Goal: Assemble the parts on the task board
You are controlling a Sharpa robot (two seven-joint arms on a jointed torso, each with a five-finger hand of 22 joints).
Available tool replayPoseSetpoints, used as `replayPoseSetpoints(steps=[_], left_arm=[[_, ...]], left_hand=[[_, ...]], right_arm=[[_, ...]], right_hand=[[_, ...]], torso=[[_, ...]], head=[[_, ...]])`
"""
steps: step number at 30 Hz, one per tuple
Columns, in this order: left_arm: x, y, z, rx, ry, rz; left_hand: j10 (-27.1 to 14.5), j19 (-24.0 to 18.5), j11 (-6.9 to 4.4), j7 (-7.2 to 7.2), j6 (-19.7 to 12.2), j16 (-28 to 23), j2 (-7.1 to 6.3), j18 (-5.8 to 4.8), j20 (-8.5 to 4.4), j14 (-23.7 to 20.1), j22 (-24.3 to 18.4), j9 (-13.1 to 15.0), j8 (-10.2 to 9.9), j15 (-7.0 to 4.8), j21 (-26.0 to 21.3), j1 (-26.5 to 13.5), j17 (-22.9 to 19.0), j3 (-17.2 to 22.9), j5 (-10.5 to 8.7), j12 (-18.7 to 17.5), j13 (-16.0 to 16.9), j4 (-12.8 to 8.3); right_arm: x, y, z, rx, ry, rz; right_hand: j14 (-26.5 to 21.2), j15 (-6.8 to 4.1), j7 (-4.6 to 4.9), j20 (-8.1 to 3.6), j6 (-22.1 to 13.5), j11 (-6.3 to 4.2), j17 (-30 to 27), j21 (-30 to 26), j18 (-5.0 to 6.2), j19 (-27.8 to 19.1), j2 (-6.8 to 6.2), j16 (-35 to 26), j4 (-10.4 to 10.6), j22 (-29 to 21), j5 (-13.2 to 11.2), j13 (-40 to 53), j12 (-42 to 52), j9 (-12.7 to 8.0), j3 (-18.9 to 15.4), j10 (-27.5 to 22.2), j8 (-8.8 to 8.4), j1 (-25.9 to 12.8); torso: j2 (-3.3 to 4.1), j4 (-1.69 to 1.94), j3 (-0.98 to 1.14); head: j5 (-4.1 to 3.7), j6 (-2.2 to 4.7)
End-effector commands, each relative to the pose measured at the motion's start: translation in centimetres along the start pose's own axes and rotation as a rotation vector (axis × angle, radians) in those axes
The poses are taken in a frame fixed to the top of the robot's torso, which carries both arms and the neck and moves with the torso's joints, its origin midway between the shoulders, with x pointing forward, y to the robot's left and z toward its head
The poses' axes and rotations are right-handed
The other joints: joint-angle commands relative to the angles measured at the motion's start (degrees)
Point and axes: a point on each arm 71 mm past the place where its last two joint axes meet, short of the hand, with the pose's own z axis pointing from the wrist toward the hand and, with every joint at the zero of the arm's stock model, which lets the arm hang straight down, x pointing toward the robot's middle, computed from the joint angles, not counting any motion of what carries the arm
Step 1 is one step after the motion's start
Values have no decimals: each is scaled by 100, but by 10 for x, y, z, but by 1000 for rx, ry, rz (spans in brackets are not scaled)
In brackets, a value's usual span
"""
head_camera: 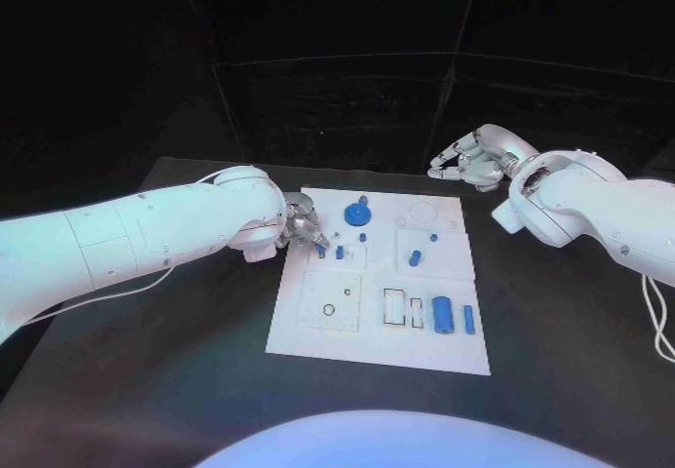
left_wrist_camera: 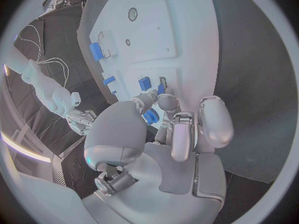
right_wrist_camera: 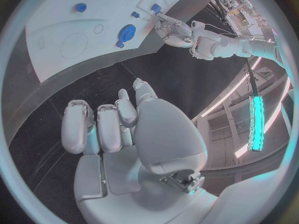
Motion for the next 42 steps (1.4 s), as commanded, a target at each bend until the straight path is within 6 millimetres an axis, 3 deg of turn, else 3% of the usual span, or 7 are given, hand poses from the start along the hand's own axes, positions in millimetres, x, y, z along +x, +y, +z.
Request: replayPoseSetpoints(steps=[1,10,13,33,42], left_arm=[[1,2,0,-17,9,16],[5,6,-1,-40,44,49],[6,7,-1,-48,56,60],[9,4,-2,-42,65,70],[8,4,0,-54,66,71]], left_hand=[[16,30,1,-74,16,0,61,-27,-19,547,0,-3,14,-42,25,16,1344,465,12,22,-6,-442],[1,29,-22,-102,28,0,26,-28,-33,547,5,29,110,-58,23,-9,1344,525,13,15,-33,-431],[-1,29,-28,-107,21,0,13,-28,-38,547,4,35,133,-63,21,-1,1343,558,14,16,-38,-447],[2,29,-31,-109,14,1,-7,-28,-42,547,7,41,154,-67,21,-2,1344,584,13,22,-33,-458],[8,28,-39,-127,24,-5,-117,-27,-51,545,-1,49,223,-74,9,-151,1333,489,4,31,-53,-369]], right_arm=[[-1,1,0,-5,2,-3],[-1,2,0,-8,0,-3],[-1,2,0,-9,-2,-3],[-1,2,0,-12,-1,-2],[-1,2,0,-12,-2,-2]], right_hand=[[196,-55,2,-11,-39,1,-2,-19,38,-20,-2,-37,7,-4,36,-8,-23,-8,41,-49,31,39],[196,-55,3,-11,-39,1,-2,-18,37,-17,0,-38,14,-1,63,-1,-14,-8,46,-44,33,38],[196,-55,3,-11,-39,1,-2,-18,37,-17,0,-38,14,-1,63,-1,-14,-8,46,-44,33,38],[196,-55,3,-11,-39,1,-2,-18,37,-17,0,-38,14,-1,63,-1,-14,-8,46,-44,33,38],[196,-55,3,-11,-39,1,-2,-18,37,-17,0,-38,14,-1,63,-1,-14,-8,46,-44,33,38]], torso=[[0,1,0],[-4,-10,-2],[-4,2,-1],[-5,-4,4],[-3,0,2]], head=[[-1,0],[-12,-11],[-25,-11],[-9,-31],[-13,-34]])
